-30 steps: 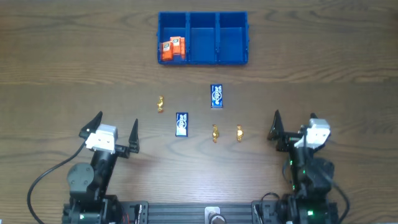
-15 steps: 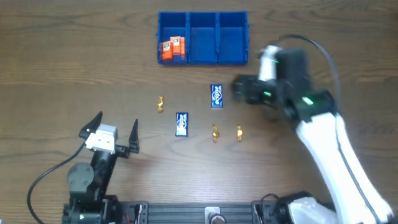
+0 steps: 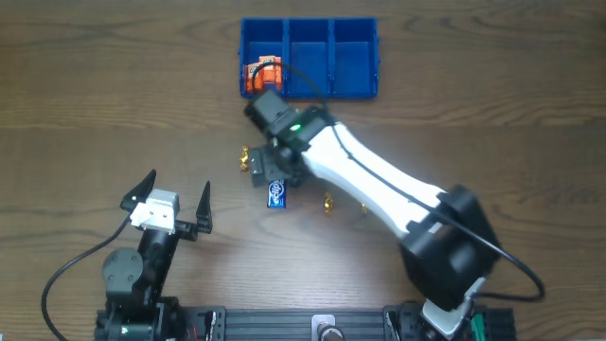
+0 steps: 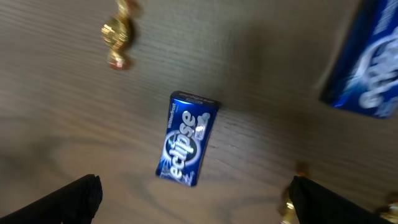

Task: Sort Candies Into Trays

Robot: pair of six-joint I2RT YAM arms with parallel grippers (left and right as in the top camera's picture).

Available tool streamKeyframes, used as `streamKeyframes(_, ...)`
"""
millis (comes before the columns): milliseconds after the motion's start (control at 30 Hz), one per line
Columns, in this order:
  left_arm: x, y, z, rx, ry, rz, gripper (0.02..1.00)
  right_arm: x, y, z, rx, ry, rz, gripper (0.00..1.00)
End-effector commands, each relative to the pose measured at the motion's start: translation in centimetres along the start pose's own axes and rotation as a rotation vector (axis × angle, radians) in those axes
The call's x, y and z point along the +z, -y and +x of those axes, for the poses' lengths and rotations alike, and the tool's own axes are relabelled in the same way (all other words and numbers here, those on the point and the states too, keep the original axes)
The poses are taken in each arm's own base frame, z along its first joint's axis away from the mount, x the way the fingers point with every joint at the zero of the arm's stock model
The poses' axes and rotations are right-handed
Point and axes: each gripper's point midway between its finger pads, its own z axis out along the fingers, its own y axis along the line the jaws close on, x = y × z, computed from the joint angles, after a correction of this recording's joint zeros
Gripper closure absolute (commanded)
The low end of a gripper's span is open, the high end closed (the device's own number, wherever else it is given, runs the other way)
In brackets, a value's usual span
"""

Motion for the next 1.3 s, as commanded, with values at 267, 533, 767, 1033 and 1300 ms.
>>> streamKeyframes(267,0.1,0.4,1.6,0.009,-0.042,0.023,0.020,7.0,-1.3,2.4,0.128,-0.078,0.117,0.036)
streamKeyframes(533,0.1,0.4,1.6,0.009,-0.042,0.023,0.020,8.2,-0.9,2.3,0.144,-0.074,0.145,0.209)
streamKeyframes(767,0.1,0.4,1.6,0.009,-0.042,0.023,0.020,8.3,-0.6,1.8,0.148,-0.055,0.160,0.638)
streamKeyframes(1033,0.1,0.4,1.6,0.009,-0.042,0.023,0.020,-0.3,1.9,-7.5,0.095,0.138,0.175,0.807)
streamKeyframes(1300,0.1,0.4,1.6,0.009,-0.042,0.023,0.020,-11.9,8.8,-20.4,0.111,0.504,0.240,0.818)
